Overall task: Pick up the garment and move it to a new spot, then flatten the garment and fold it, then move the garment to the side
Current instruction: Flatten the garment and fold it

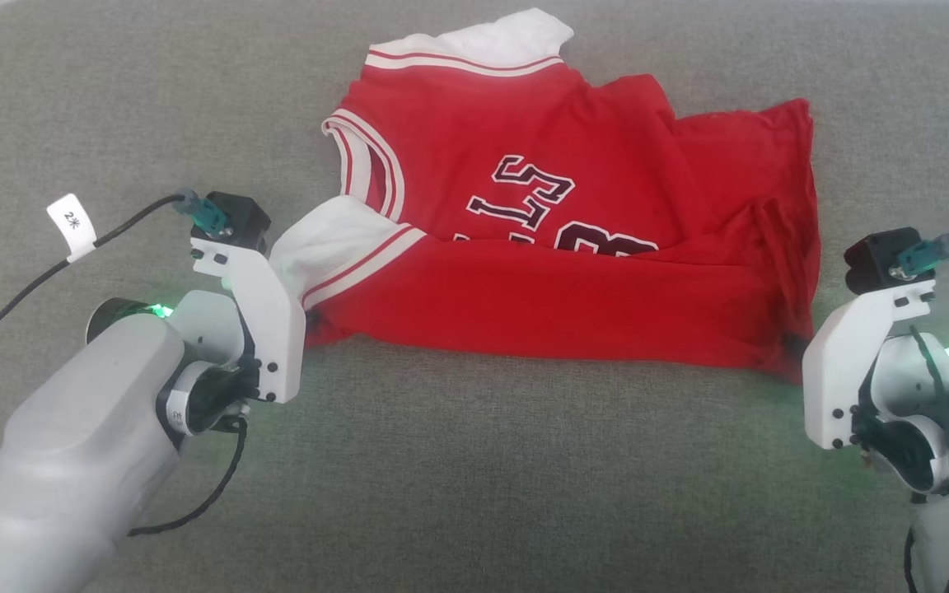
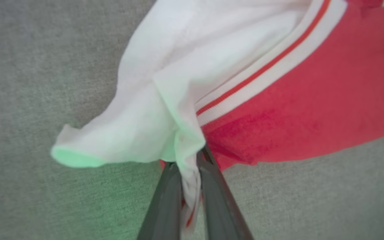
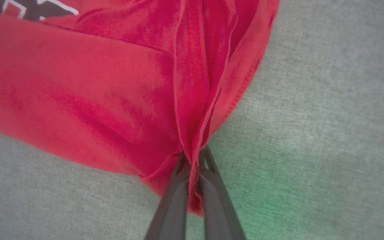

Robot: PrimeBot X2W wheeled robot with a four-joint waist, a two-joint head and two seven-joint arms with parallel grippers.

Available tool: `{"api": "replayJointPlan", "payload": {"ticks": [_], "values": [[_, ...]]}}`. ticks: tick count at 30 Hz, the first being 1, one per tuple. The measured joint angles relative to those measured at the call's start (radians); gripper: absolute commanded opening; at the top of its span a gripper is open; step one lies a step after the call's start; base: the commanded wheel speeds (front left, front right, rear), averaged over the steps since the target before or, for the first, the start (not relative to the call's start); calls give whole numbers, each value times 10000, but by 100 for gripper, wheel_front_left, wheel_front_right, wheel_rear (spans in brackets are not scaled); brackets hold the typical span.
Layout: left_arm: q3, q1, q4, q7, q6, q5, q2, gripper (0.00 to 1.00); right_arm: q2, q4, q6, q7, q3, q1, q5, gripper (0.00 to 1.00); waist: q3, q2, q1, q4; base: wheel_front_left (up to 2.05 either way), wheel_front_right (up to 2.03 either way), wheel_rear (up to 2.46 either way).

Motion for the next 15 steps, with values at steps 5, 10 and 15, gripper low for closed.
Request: {"api": "replayJointPlan", "payload": {"ticks": [5, 10, 15], "values": [[-79, 9, -12, 59, -27, 8, 59, 0, -67, -347, -2, 182, -115, 84, -4, 0, -157, 0, 0, 77, 0, 0, 0], [-142, 137, -541, 468, 242, 0, 405, 0, -332, -959, -2, 552, -261, 256, 186, 0, -344, 0, 0, 126, 0, 0, 0], [-194, 492, -1822, 909, 897, 13, 1011, 0, -593, -1843, -2, 1175, -433, 740, 512, 0, -552, 0, 0, 138, 0, 0, 0]]}}
